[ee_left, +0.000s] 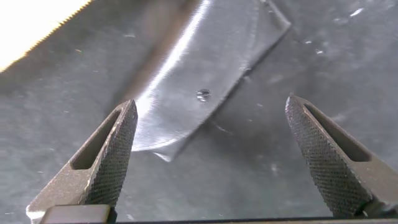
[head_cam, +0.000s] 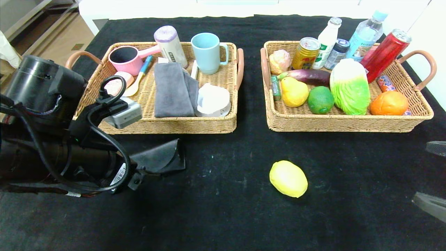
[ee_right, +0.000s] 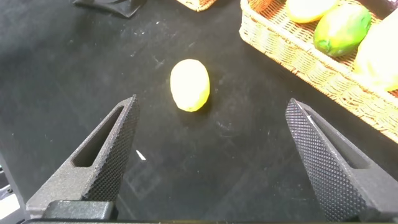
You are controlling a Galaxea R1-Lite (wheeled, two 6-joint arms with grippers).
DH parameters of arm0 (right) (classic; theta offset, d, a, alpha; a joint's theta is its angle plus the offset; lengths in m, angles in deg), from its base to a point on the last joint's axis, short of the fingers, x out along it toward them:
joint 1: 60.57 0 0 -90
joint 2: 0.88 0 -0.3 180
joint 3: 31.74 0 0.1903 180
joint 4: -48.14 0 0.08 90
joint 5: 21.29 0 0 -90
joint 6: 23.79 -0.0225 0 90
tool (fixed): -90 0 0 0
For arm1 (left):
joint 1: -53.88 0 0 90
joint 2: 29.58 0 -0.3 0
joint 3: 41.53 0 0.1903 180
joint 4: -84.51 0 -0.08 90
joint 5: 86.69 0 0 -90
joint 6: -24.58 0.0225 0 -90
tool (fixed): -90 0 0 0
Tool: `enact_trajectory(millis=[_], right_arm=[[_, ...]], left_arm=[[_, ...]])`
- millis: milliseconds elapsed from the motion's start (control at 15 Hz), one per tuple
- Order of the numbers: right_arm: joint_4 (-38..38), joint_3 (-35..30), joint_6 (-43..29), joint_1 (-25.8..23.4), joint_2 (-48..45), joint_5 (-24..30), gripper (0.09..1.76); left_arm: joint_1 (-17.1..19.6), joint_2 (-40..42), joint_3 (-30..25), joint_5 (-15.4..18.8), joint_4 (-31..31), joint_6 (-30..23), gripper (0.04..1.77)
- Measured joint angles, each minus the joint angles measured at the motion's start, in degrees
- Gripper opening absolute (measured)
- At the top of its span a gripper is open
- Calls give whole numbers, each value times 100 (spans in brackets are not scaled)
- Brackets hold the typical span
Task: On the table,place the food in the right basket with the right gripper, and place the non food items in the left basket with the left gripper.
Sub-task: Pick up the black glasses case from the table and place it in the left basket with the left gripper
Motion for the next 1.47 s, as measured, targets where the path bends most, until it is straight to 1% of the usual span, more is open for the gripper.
enact_trajectory(millis=[133,267,333,533,733,1133,1467], right_arm=[[-2,-11,1,5,16,-2,171],[0,-18,0,11,35,0,171],[0,-21,1,26,49,-5,171],[0,-22,1,44,63,-5,171],[-7,-32,0,48,71,-7,171],[-7,-46,0,83,73,-7,171],[-10,-55,9,113,74,-11,171]], left_arm=[[149,-27,9,72,-96,243,172],[215,-68,17,277,-232,350,172],[230,-90,12,296,-256,424,172],[252,-215,17,288,-335,460,172],[344,-368,61,224,-633,496,172],[377,-462,11,233,-562,630,172],[379,-580,-11,229,-600,645,172]])
